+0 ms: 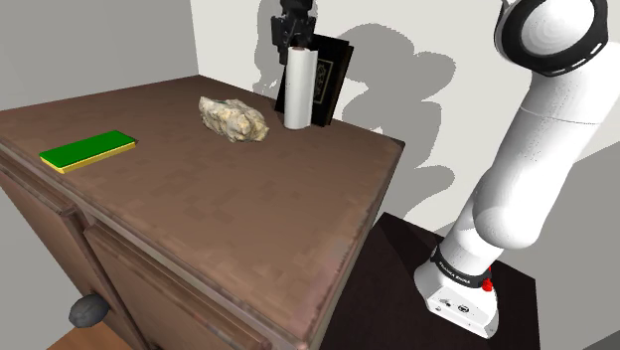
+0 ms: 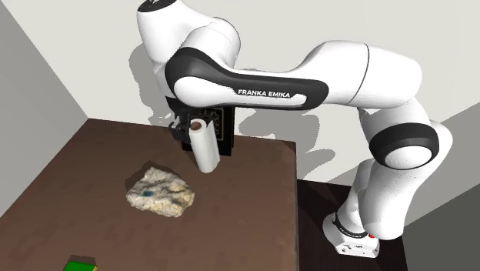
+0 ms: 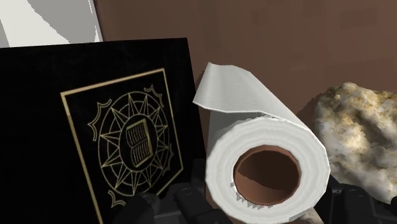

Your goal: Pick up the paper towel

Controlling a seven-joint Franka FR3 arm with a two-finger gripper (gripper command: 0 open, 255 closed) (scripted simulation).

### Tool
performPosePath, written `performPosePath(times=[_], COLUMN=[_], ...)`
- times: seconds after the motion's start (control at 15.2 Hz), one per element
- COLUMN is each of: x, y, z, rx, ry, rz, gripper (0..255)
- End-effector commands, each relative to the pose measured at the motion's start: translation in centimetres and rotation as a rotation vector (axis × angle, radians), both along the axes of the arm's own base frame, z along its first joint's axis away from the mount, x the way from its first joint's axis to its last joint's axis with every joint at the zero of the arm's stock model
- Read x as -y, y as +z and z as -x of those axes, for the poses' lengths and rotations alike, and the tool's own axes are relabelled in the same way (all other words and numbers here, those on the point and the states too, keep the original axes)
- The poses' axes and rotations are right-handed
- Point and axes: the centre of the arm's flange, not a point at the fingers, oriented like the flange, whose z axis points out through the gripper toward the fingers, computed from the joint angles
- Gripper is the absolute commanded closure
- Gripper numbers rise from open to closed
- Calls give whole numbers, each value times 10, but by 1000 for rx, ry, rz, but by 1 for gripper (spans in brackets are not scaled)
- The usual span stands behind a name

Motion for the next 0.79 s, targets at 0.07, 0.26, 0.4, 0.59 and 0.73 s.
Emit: performPosePath(times=[0.07, 0.26, 0.4, 0.59, 0.73], x=[1, 1, 1, 1, 1], y=[14, 30, 41, 57, 67], z=[0, 0, 0, 0, 0], rx=[-1, -1, -1, -1, -1], ry=[0, 0, 0, 0, 0], rz=[0, 0, 0, 0, 0], gripper=[255, 255, 255, 255, 255])
